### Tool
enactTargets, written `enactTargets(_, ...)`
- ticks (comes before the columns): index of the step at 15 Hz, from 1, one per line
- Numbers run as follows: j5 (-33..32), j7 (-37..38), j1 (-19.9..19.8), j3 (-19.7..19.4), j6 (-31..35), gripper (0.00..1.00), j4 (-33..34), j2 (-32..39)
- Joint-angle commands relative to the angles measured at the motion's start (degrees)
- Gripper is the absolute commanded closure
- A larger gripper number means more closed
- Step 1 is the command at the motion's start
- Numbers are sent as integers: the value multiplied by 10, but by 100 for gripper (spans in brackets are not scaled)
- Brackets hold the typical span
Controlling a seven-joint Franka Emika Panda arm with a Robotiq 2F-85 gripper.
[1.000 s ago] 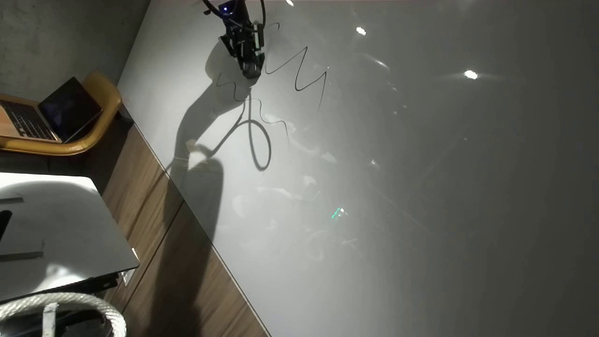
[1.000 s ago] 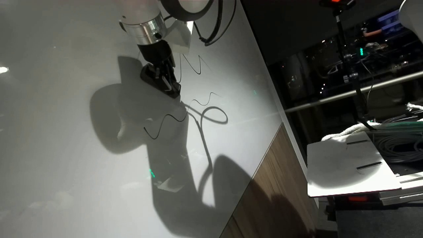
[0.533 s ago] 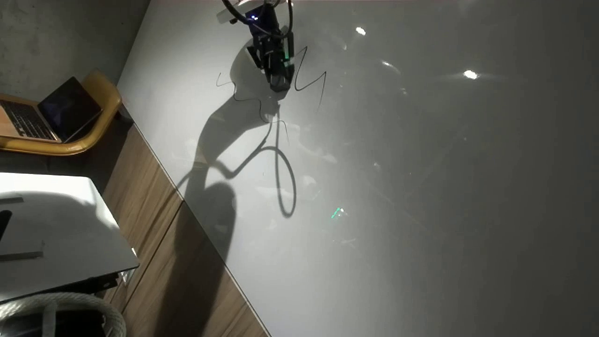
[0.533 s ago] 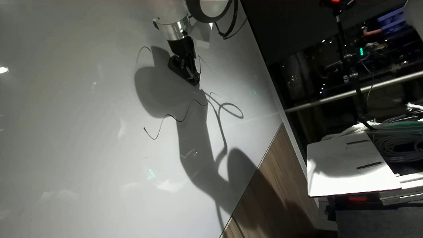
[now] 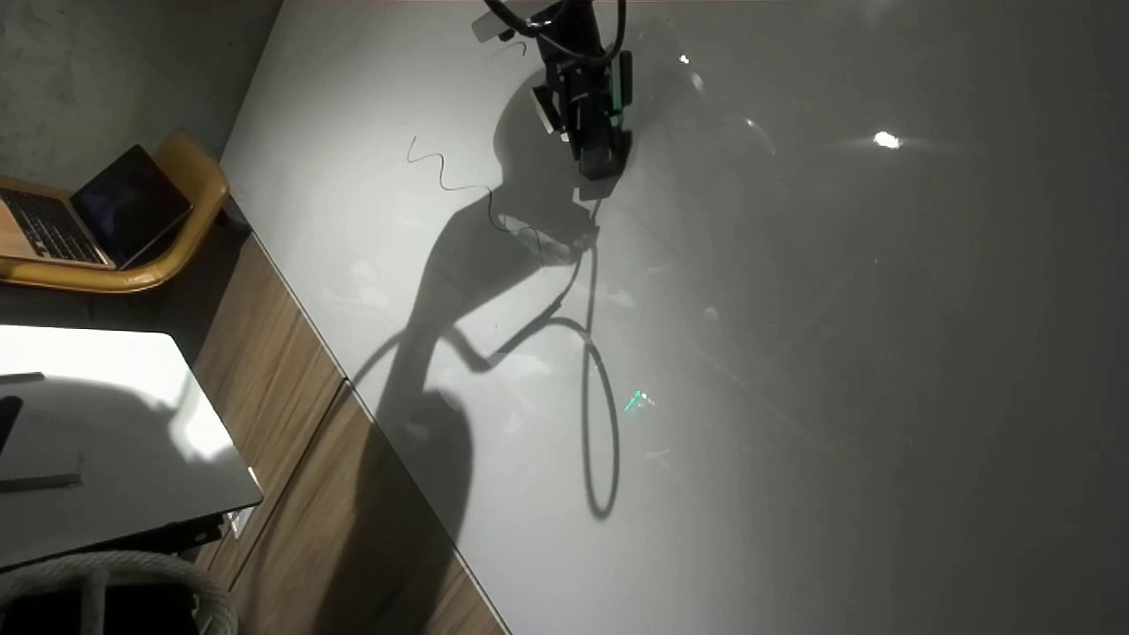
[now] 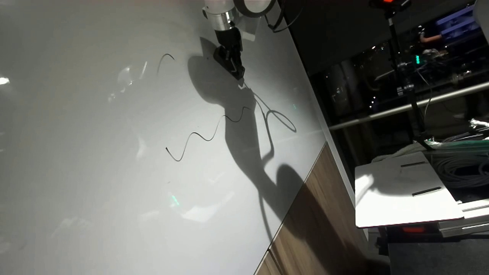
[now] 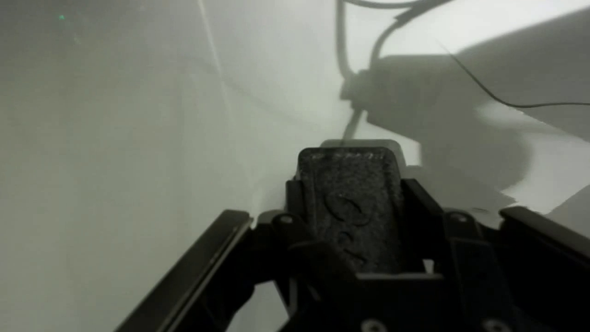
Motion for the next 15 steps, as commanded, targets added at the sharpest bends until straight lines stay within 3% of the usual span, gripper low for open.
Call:
enactTargets(1,19,-10,-18,-12,37,71,16,6)
enactTargets(9,51,-24,-50,-43,103,71,-20,4)
enactTargets(15,51,-12,-53,-34,141,71,-57,9)
